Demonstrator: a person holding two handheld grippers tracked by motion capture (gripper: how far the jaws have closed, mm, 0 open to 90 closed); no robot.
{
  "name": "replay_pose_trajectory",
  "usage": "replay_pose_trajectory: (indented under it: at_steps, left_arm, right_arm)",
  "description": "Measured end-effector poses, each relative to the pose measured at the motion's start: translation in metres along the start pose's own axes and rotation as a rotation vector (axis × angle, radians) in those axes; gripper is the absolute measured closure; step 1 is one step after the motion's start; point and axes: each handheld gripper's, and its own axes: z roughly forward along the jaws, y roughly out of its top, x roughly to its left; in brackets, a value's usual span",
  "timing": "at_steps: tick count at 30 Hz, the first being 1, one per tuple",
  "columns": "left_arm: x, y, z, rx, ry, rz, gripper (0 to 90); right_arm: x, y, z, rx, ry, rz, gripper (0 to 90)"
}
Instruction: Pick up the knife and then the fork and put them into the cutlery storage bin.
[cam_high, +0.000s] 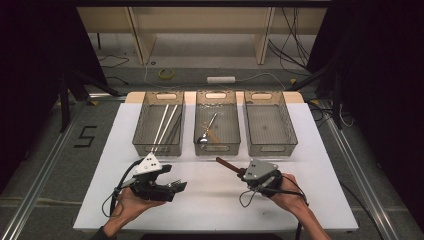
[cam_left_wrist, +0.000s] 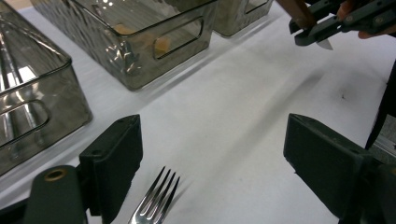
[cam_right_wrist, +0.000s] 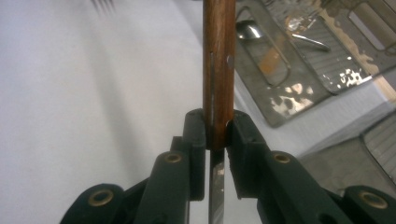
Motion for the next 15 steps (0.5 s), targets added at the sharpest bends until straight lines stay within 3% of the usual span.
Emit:
replay_pose_trajectory:
  at_steps: [15]
  left_arm:
    - [0.011,-0.008,-0.015,-0.056,0.08,-0.039,18.5]
  right_arm:
    - [-0.056,0.004,-0.015,-0.05,0.012,0.25,78.6]
